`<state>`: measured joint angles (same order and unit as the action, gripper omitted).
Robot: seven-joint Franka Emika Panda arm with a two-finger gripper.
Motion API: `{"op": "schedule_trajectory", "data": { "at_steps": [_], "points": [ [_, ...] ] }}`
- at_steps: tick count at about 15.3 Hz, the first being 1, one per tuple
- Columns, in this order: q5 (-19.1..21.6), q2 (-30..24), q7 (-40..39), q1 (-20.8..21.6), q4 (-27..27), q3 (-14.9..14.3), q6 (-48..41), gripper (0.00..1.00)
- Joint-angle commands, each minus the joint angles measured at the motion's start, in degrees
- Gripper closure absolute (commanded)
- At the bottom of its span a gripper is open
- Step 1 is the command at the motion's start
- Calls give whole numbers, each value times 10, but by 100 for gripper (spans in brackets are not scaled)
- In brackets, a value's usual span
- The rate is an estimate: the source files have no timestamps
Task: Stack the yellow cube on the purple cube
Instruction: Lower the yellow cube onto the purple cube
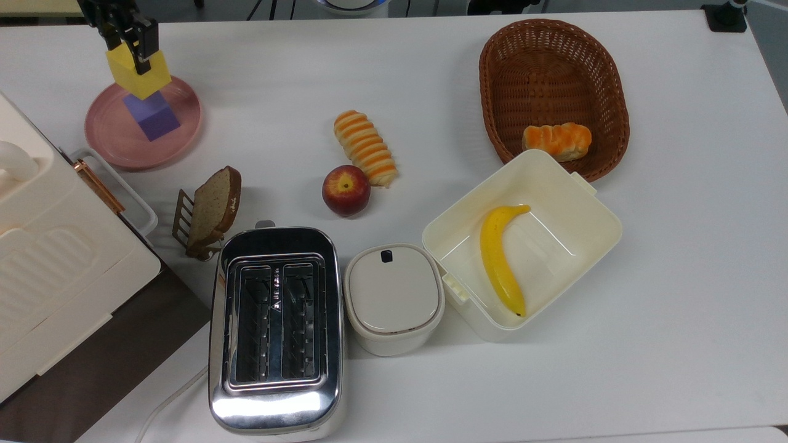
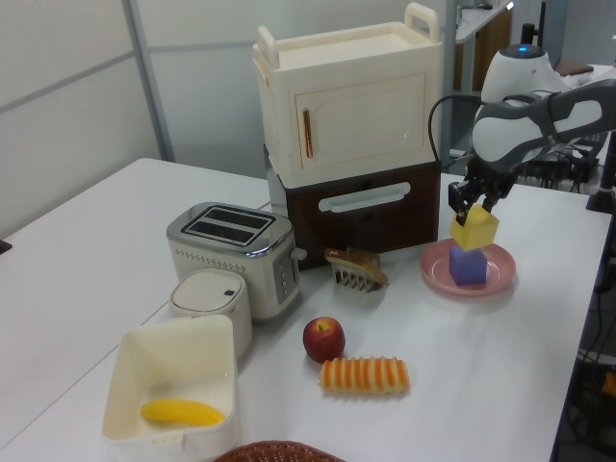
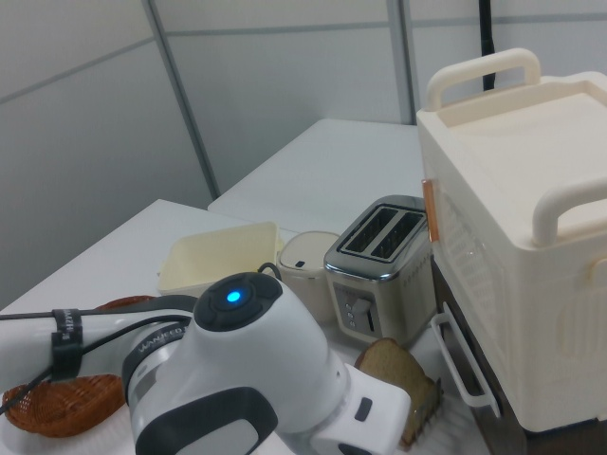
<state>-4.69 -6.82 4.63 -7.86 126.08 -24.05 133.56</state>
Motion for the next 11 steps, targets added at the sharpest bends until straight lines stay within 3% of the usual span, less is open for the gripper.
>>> {"op": "schedule_trajectory", "data": {
  "at_steps": [1,4,11],
  "points": [
    [20,23,0,-12,-36,-2,-19,84],
    [32,51,0,-12,-83,-2,-70,84],
    [42,73,9,-8,-85,1,-72,84]
  ]
}}
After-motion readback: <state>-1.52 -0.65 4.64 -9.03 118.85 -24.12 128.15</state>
